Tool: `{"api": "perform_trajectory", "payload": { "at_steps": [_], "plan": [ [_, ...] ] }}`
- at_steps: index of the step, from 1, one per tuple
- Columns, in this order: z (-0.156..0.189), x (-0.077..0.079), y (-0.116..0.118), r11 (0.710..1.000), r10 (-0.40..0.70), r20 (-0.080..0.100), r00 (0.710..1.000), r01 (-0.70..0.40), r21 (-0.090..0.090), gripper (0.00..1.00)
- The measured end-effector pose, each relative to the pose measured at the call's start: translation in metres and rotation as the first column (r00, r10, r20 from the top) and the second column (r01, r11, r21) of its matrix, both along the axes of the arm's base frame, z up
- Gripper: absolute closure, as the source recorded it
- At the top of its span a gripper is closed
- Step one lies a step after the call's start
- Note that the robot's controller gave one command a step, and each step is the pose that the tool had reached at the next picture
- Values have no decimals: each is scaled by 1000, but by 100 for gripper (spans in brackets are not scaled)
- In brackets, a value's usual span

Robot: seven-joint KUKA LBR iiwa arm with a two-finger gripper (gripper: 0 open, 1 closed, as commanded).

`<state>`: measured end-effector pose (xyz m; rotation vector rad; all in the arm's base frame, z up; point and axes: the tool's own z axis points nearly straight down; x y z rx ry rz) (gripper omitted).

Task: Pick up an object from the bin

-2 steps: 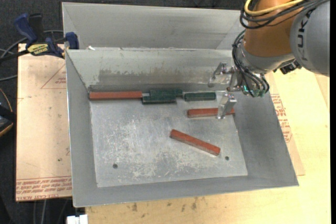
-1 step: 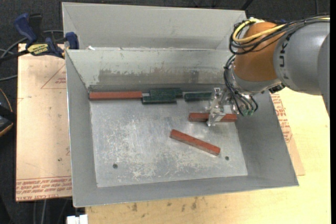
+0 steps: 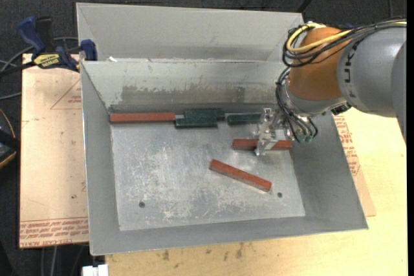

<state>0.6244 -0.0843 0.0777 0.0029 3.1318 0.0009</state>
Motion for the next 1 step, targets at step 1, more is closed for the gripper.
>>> {"api": "perform_trajectory", "payload": {
  "at_steps": [1],
  "plan": [
    [194,17,7,999,-44,-8,999,44,0,100]
  ]
}}
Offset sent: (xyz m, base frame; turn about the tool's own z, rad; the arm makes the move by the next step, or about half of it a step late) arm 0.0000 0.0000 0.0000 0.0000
